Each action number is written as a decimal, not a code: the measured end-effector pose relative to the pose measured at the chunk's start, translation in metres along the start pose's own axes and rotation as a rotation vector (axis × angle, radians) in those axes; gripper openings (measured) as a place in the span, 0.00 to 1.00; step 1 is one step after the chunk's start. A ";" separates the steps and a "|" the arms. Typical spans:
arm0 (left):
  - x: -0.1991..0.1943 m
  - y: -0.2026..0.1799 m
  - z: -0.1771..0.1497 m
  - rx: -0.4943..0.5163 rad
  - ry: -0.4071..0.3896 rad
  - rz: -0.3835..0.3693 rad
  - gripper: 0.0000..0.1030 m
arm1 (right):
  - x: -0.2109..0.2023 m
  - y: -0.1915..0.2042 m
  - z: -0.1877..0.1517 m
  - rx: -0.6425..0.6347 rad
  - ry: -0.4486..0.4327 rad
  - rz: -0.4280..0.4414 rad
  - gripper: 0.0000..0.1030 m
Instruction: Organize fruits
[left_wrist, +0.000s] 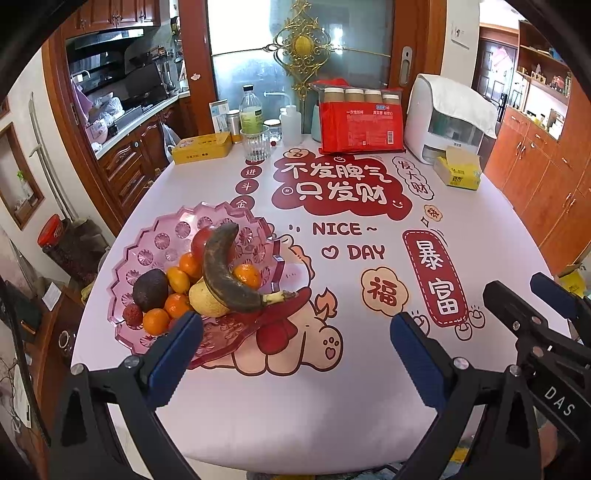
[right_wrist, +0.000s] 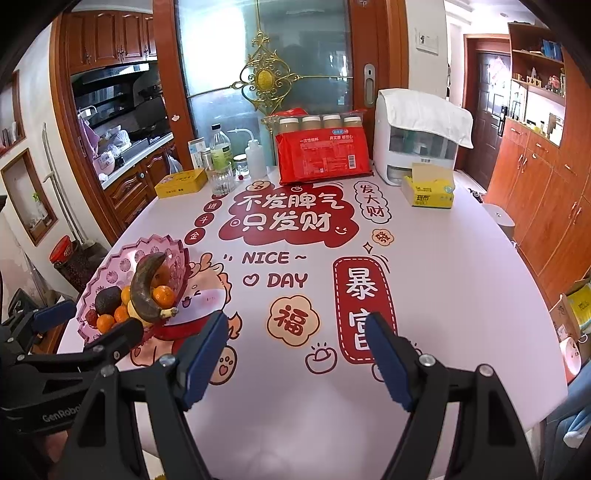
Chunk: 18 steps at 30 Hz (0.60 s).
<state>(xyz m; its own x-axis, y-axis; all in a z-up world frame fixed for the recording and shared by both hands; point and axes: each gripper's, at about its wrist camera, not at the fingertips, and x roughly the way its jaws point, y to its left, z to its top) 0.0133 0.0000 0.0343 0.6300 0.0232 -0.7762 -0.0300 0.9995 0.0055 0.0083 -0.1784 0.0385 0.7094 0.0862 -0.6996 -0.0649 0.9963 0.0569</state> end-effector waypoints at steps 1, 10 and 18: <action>0.001 0.000 0.000 0.000 0.001 -0.001 0.98 | 0.001 0.000 0.000 0.000 0.002 0.000 0.75; 0.007 0.001 -0.002 -0.006 0.015 -0.005 0.98 | 0.002 0.000 0.001 0.001 0.007 0.005 0.75; 0.013 0.002 -0.004 -0.015 0.038 -0.011 0.98 | 0.009 0.002 -0.001 0.008 0.021 0.014 0.75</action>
<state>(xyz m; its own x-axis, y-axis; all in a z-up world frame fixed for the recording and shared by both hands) 0.0179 0.0023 0.0220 0.6008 0.0113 -0.7993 -0.0349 0.9993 -0.0121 0.0136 -0.1752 0.0319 0.6936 0.1000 -0.7134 -0.0691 0.9950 0.0724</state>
